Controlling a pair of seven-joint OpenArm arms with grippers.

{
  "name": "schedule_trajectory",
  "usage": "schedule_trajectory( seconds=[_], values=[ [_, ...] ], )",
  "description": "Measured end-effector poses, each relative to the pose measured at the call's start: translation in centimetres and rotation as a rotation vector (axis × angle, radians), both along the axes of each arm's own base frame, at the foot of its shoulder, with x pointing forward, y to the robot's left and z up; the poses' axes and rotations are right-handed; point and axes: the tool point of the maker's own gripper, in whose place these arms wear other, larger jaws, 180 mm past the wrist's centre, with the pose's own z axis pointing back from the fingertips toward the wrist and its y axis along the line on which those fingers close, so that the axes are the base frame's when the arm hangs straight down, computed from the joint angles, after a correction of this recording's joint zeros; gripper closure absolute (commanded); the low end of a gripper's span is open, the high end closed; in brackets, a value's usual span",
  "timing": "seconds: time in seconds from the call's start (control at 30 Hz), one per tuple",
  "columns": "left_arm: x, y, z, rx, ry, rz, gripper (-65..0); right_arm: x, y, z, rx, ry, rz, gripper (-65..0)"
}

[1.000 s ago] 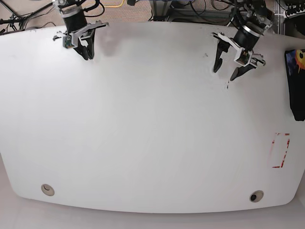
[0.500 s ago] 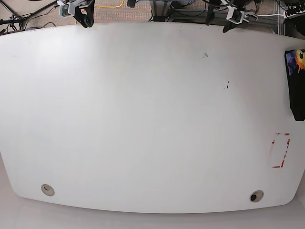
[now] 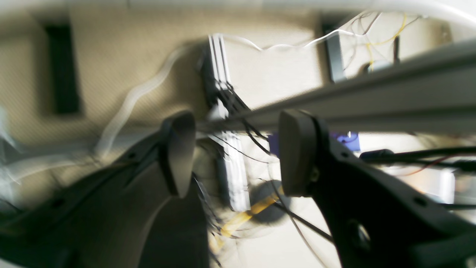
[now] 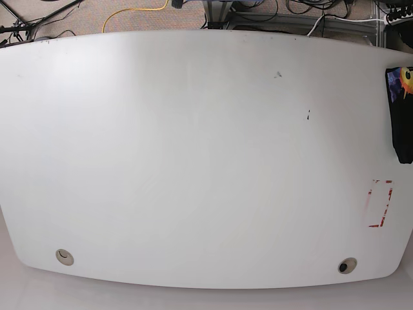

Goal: Fold the T-shirt properly

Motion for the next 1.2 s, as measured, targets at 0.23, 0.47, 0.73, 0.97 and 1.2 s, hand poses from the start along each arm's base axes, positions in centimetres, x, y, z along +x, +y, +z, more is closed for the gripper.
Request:
schedule_trajectory(
  seconds=[0.23,0.47,0.73,0.97,1.2],
  values=[
    [-2.1,1.0,-6.0,-0.022,0.141,0.02,-32.5,-2.1,0.2,-5.1,-0.004,0.118,0.015,-7.3],
    [-1.7,2.3,-9.6,-0.045,0.178,0.09,-32.5,-2.6,0.5,-9.6,-0.017,0.205,0.043,-7.3],
    [-2.4,2.2,-14.0,-0.021,0.295,0.036,-32.5,-2.8,0.6,-12.9,-0.003,0.291,0.02,-7.8],
    [-2.5,1.3,-17.7,-0.028,0.409,0.044,-32.5,-1.5,0.4,-14.8,0.004,0.324,0.001,-7.9],
    [-2.9,1.3,-19.3,-0.033,0.507,0.051,-32.5,-1.3,0.4,-16.3,0.013,0.375,-0.015,-7.9]
  ],
)
